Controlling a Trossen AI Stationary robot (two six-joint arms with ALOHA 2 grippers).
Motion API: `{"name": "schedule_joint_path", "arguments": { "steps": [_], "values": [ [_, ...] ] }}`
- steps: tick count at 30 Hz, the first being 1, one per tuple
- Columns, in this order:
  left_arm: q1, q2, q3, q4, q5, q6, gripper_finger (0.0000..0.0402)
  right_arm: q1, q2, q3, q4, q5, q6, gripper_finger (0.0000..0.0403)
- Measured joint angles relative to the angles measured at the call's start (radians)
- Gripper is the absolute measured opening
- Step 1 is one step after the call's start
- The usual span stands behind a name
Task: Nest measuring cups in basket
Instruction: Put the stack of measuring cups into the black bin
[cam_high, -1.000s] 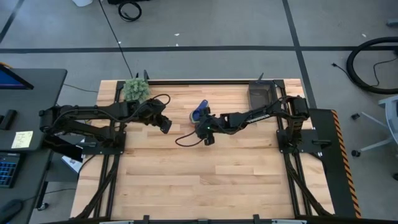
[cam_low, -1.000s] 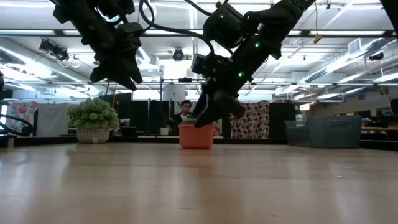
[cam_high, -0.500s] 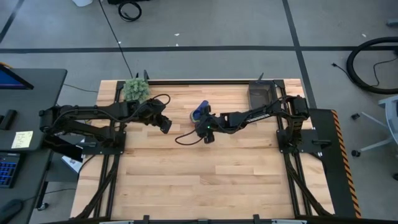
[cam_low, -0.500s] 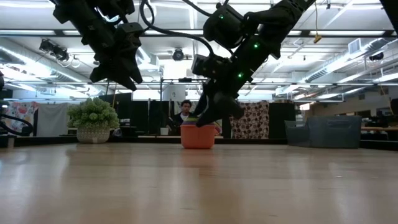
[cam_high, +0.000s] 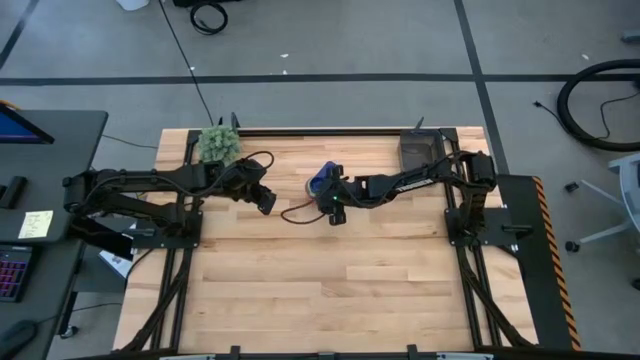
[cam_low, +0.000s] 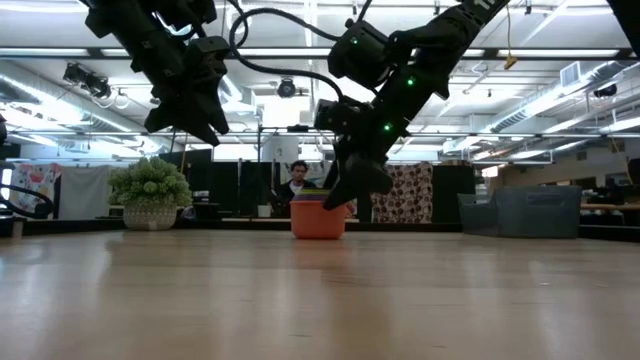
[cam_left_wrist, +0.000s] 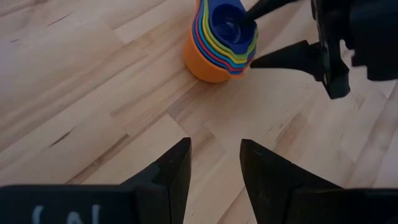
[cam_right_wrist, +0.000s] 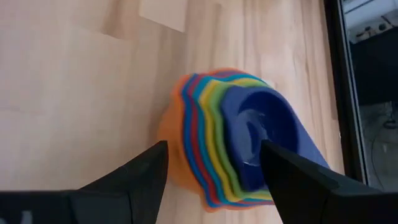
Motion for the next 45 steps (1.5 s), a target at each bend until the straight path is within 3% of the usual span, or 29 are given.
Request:
{"name": "schedule_joint_path", "arguments": {
  "steps": [9, 23, 45],
  "values": [
    [0.000, 0.000, -0.001, 0.000, 0.000, -0.007, 0.0141, -0.052, -0.002, 0.000, 0.002, -0.143, -0.001, 0.0257],
    [0.000, 0.000, -0.001, 0.000, -0.001, -0.007, 0.0141, -0.098, 0.002, 0.001, 0.001, -0.239, -0.001, 0.0246],
    [0.000, 0.000, -0.001, 0.000, -0.004, -0.007, 0.0141, -0.097, 0.003, 0.002, -0.001, -0.337, -0.001, 0.0138]
  ]
}}
